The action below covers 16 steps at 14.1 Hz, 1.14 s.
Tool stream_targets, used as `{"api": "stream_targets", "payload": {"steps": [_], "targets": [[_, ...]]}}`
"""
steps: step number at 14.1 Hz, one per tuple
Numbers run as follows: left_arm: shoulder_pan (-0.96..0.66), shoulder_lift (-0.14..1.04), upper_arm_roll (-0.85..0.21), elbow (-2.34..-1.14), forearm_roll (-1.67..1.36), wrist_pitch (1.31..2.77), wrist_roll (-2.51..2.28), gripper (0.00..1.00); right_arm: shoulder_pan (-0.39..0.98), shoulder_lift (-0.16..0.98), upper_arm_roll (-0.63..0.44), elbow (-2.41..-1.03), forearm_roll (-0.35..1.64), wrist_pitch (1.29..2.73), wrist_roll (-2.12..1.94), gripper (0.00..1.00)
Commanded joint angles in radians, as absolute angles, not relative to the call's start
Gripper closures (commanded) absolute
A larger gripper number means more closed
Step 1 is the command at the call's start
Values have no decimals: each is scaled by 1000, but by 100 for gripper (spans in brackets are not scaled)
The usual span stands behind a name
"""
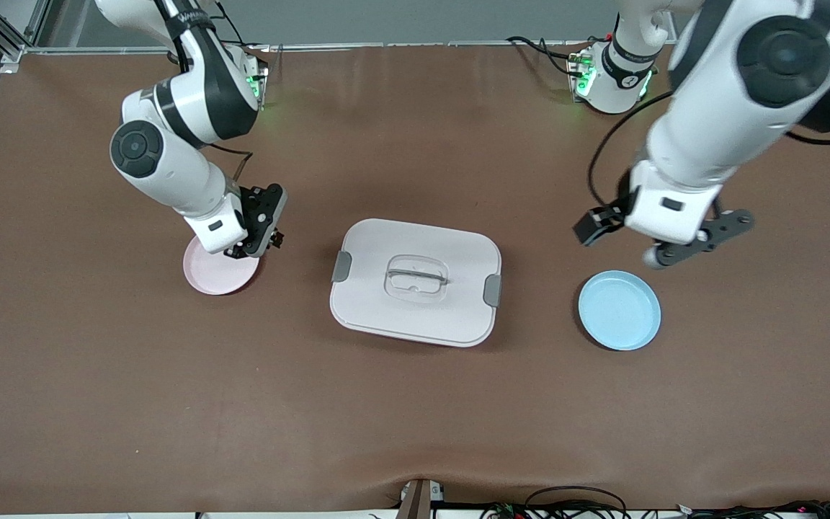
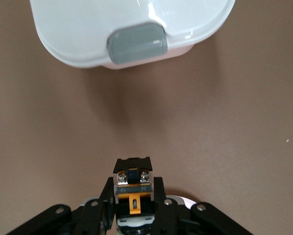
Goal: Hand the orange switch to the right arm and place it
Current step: 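Carry the switch to the white plate while the left gripper withdraws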
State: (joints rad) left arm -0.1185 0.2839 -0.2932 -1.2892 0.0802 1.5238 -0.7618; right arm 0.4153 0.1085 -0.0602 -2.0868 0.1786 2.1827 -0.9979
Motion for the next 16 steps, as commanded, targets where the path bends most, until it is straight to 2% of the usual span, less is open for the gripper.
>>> {"api": "stream_targets", "payload": {"steps": [1, 5, 11, 16], "targets": [[-54, 241, -296, -1308, 97, 1482, -608, 0, 368, 60, -48, -2221, 163, 2302, -1136, 100], [34, 235, -296, -1305, 97, 1474, -401, 0, 318, 64, -48, -2262, 163, 2356, -1290, 100], [107, 201, -298, -1318, 97, 1434, -341, 0, 270, 69, -49, -2376, 163, 2496, -1417, 100], [130, 138, -301, -1399, 98, 1466, -306, 0, 267, 90, -51, -2425, 153, 2569, -1419, 100]]}}
